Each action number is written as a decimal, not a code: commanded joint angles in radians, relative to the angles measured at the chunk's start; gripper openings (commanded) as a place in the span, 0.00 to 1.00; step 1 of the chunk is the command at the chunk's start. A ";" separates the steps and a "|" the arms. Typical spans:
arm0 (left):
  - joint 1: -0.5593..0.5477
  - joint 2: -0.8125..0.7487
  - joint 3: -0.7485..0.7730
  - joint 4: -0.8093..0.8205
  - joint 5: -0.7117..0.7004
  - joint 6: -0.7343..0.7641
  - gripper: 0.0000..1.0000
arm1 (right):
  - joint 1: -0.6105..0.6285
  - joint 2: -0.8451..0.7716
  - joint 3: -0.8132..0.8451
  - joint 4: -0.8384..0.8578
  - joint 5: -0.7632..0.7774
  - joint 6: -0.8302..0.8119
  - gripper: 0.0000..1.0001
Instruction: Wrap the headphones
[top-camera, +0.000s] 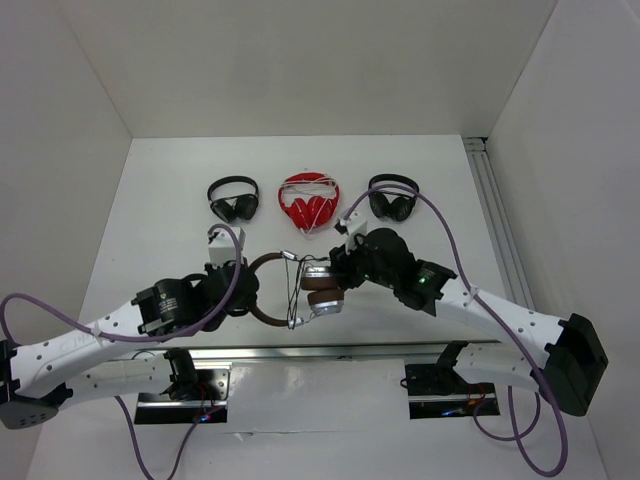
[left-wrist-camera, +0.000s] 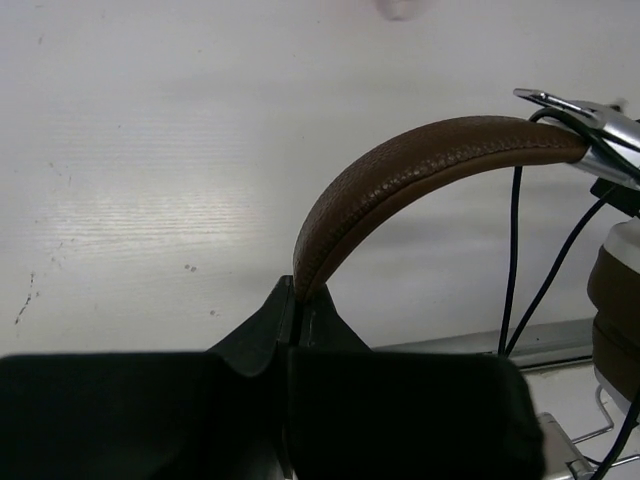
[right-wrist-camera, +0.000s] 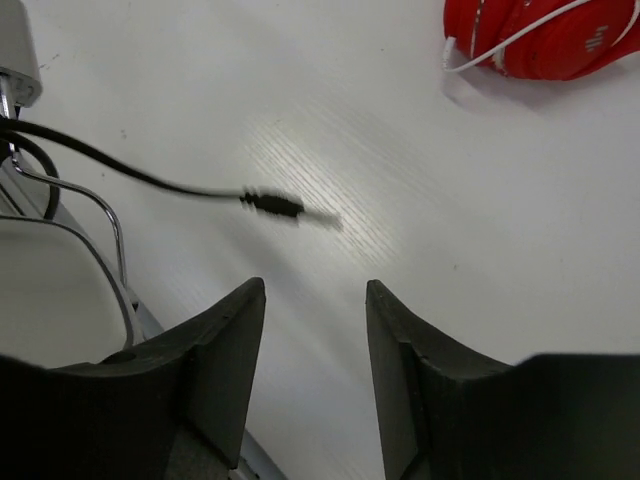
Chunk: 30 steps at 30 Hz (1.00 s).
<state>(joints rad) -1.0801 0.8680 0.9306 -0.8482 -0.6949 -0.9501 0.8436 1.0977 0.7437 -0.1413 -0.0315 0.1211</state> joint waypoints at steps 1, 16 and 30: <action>0.009 -0.007 0.062 0.001 -0.084 -0.124 0.00 | -0.001 -0.039 -0.026 0.065 0.060 0.038 0.54; 0.124 -0.066 0.059 0.011 -0.026 -0.105 0.00 | -0.041 -0.039 -0.087 0.083 0.243 0.169 0.95; 0.647 0.092 0.132 0.035 0.139 -0.012 0.00 | -0.061 -0.209 -0.122 -0.037 0.320 0.362 0.98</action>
<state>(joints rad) -0.5377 0.9459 0.9943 -0.9123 -0.6064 -0.9928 0.7746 0.9375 0.6487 -0.1608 0.3130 0.4328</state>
